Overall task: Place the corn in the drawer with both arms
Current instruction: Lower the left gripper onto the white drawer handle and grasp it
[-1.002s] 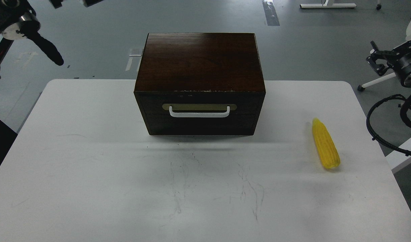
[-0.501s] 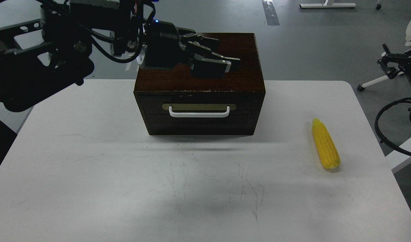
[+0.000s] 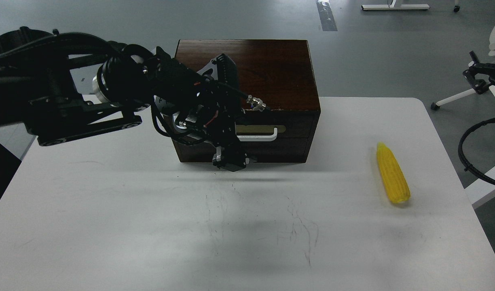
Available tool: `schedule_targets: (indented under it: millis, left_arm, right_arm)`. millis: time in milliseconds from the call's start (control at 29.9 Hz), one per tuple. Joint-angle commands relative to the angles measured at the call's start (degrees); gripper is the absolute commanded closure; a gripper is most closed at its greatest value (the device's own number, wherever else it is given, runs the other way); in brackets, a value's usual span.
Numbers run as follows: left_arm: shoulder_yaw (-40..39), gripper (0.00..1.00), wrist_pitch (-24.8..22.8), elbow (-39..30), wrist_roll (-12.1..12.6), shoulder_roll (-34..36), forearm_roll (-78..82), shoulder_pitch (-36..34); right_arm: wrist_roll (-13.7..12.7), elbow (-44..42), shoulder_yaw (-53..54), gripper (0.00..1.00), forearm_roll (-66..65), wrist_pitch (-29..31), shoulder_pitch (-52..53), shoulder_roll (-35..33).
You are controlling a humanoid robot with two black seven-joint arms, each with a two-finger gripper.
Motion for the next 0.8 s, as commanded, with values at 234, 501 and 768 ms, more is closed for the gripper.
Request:
schedule_targets:
  millis: [234,501,768]
  left_arm:
    - [3.4,0.15,0.0,3.4,-0.3,-1.5,3.8,0.2]
    - [3.5,0.29,0.0,5.8,-0.9,-3.2,3.8,0.6]
    - [3.6,0.36,0.0,9.7,-1.0,-4.5,3.8,1.0]
  right_arm:
    - [0.0,-0.8,0.1,0.0,0.0,0.0,-0.6,-0.1]
    - [0.0,-0.8,0.0,0.0,0.1,0.0,-0.6,-0.1]
    - [0.0,-0.8,0.0,0.0,0.0,0.0,-0.6,-0.1]
